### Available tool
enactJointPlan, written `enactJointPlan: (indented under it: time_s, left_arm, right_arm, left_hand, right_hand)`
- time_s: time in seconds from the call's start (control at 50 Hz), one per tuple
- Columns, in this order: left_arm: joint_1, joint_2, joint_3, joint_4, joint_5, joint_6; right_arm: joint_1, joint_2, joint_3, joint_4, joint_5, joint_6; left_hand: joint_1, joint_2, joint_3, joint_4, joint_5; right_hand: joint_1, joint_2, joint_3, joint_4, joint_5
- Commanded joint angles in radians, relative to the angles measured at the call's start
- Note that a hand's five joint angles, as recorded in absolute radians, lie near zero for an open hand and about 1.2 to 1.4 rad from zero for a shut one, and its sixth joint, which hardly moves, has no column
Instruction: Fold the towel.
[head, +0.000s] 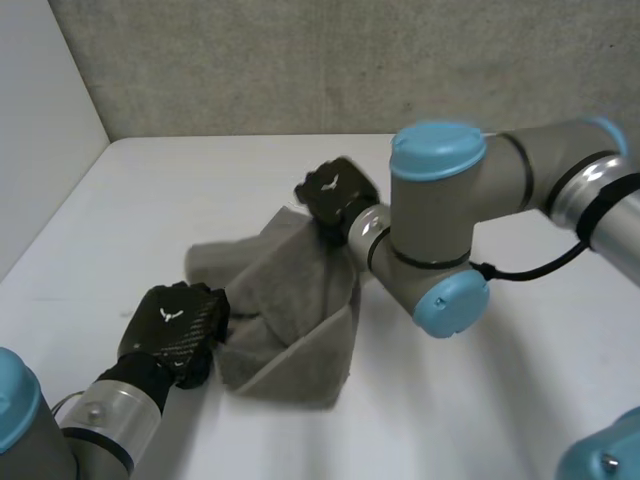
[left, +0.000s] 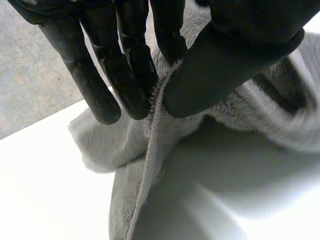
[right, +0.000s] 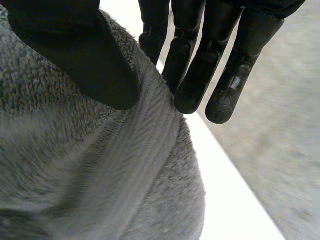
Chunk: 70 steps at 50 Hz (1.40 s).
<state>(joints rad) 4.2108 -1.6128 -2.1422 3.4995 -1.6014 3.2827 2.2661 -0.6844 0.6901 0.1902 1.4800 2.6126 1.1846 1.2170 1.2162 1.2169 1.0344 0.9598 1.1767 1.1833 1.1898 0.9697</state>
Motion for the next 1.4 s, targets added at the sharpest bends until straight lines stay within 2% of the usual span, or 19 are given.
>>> enactJointPlan:
  time_s: [0.02, 0.2, 0.34, 0.52, 0.66, 0.76, 0.86, 0.98, 1.0, 1.02, 1.04, 1.08, 1.1, 1.12, 1.14, 1.16, 1.24, 1.36, 1.4]
  left_arm:
    - [0.005, -0.108, 0.014, 0.085, -0.002, 0.002]
    - [0.005, -0.098, 0.045, 0.073, 0.000, 0.003]
    - [0.015, 0.045, 0.071, 0.024, 0.001, 0.005]
    - [-0.006, 0.160, 0.133, -0.079, 0.023, 0.003]
    - [0.009, 0.151, 0.150, -0.080, 0.023, 0.005]
    - [0.038, 0.102, 0.137, -0.077, 0.044, 0.017]
    - [0.037, -0.060, 0.166, -0.051, 0.087, 0.107]
    - [0.020, -0.177, 0.324, 0.035, 0.087, 0.181]
    - [0.018, -0.206, 0.411, 0.059, 0.086, 0.201]
    - [0.018, -0.234, 0.518, 0.076, 0.081, 0.218]
    - [0.018, -0.234, 0.519, 0.076, 0.081, 0.218]
    - [0.017, -0.278, 0.762, 0.087, 0.072, 0.235]
    - [0.017, -0.279, 0.763, 0.087, 0.072, 0.235]
    - [0.017, -0.292, 0.882, 0.090, 0.066, 0.230]
    - [0.017, -0.302, 0.986, 0.095, 0.058, 0.229]
    - [0.017, -0.302, 0.987, 0.095, 0.058, 0.229]
    - [0.018, -0.312, 1.172, 0.122, 0.006, 0.212]
    - [0.029, -0.308, 1.141, 0.118, -0.009, 0.178]
    - [0.034, -0.294, 1.034, 0.121, -0.002, 0.176]
  right_arm:
    - [-0.077, -0.119, 0.164, -0.006, 0.052, 0.004]
    - [-0.149, -0.271, 0.355, 0.094, 0.056, -0.102]
    - [-0.272, -0.493, 0.535, 0.236, 0.060, -0.288]
    - [-0.283, -0.633, 0.650, 0.327, 0.054, -0.327]
    - [-0.345, -0.646, 0.716, 0.334, 0.052, -0.390]
    - [-0.355, -0.580, 0.767, 0.334, 0.062, -0.466]
    - [-0.349, -0.500, 0.700, 0.310, 0.056, -0.467]
    - [-0.330, -0.402, 0.444, 0.177, 0.056, -0.308]
    - [-0.326, -0.379, 0.348, 0.129, 0.057, -0.252]
    - [-0.326, -0.379, 0.347, 0.129, 0.057, -0.252]
    - [-0.324, -0.356, 0.257, 0.080, 0.059, -0.205]
    - [-0.318, -0.337, 0.161, 0.020, 0.062, -0.149]
    - [-0.310, -0.331, 0.091, -0.044, 0.069, -0.105]
    - [-0.306, -0.333, 0.042, -0.117, 0.086, -0.064]
    - [-0.306, -0.333, 0.042, -0.118, 0.086, -0.063]
    - [-0.306, -0.339, 0.016, -0.189, 0.112, -0.043]
    - [-0.304, -0.357, -0.001, -0.272, 0.141, -0.039]
    - [-0.306, -0.353, 0.017, -0.210, 0.135, -0.040]
    - [-0.307, -0.343, 0.025, -0.178, 0.128, -0.045]
  left_hand:
    - [0.212, 0.179, 0.180, 0.179, 0.187]
    - [0.212, 0.179, 0.180, 0.179, 0.187]
    - [0.212, 0.179, 0.180, 0.179, 0.187]
    - [0.212, 0.179, 0.180, 0.179, 0.187]
    - [0.212, 0.179, 0.180, 0.179, 0.187]
    - [0.212, 0.179, 0.180, 0.179, 0.187]
    - [0.212, 0.179, 0.180, 0.179, 0.187]
    - [0.212, 0.179, 0.180, 0.179, 0.187]
    - [0.212, 0.179, 0.180, 0.179, 0.187]
    - [0.212, 0.179, 0.180, 0.179, 0.187]
    - [0.212, 0.179, 0.180, 0.179, 0.187]
    - [0.212, 0.179, 0.180, 0.179, 0.187]
    - [0.212, 0.179, 0.180, 0.179, 0.187]
    - [0.212, 0.179, 0.180, 0.179, 0.187]
    - [0.212, 0.179, 0.180, 0.179, 0.187]
    - [0.212, 0.179, 0.180, 0.179, 0.187]
    - [0.212, 0.179, 0.180, 0.179, 0.187]
    - [0.212, 0.179, 0.180, 0.179, 0.187]
    - [0.212, 0.179, 0.180, 0.179, 0.187]
  right_hand:
    - [0.436, 0.220, 0.213, 0.206, 0.252]
    - [0.436, 0.220, 0.213, 0.206, 0.252]
    - [0.436, 0.220, 0.213, 0.206, 0.252]
    - [0.436, 0.220, 0.213, 0.206, 0.252]
    - [0.436, 0.220, 0.213, 0.206, 0.252]
    - [0.436, 0.220, 0.213, 0.206, 0.252]
    - [0.436, 0.220, 0.213, 0.206, 0.252]
    - [0.436, 0.220, 0.213, 0.206, 0.252]
    - [0.436, 0.220, 0.213, 0.206, 0.252]
    - [0.436, 0.220, 0.213, 0.206, 0.252]
    - [0.436, 0.220, 0.213, 0.206, 0.252]
    - [0.436, 0.220, 0.213, 0.206, 0.252]
    - [0.436, 0.220, 0.213, 0.206, 0.252]
    - [0.436, 0.220, 0.213, 0.206, 0.252]
    - [0.436, 0.220, 0.213, 0.206, 0.252]
    - [0.436, 0.220, 0.213, 0.206, 0.252]
    - [0.436, 0.220, 0.213, 0.206, 0.252]
    - [0.436, 0.220, 0.213, 0.206, 0.252]
    - [0.436, 0.220, 0.213, 0.206, 0.252]
